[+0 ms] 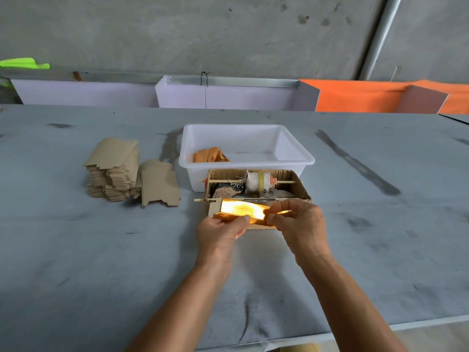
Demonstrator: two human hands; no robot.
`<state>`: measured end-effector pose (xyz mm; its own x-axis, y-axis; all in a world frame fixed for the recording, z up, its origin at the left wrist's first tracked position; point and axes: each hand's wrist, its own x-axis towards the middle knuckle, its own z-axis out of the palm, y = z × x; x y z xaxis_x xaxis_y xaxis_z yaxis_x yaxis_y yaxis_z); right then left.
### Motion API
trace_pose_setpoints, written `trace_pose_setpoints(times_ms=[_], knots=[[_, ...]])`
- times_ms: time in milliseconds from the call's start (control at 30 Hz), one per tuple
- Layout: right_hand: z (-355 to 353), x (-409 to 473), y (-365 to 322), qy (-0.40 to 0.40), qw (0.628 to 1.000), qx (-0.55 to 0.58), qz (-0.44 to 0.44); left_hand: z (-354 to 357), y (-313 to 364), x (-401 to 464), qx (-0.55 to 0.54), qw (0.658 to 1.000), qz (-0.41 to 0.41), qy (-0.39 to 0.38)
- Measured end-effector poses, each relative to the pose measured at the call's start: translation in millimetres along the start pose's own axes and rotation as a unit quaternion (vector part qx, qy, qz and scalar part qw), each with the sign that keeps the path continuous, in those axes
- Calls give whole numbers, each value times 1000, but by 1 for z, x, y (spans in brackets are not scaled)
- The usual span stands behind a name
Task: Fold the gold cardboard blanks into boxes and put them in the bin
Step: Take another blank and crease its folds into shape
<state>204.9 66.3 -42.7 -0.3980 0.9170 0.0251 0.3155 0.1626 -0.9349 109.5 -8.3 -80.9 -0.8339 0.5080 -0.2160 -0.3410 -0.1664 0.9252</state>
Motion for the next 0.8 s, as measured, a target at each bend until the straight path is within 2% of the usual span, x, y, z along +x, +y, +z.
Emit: trace_pose_setpoints(times_ms=[233,433,800], knots=[[-4,-9,5,-33,997,65,-10,0,-1,-1,-41,999,-21,-14],[-3,-15,3,-78,988,130,-13,3,2,-7,-59,997,-2,-41],[-2,-15,0,-95,990,103,-13,1,5,-11,-55,998,8,-42]])
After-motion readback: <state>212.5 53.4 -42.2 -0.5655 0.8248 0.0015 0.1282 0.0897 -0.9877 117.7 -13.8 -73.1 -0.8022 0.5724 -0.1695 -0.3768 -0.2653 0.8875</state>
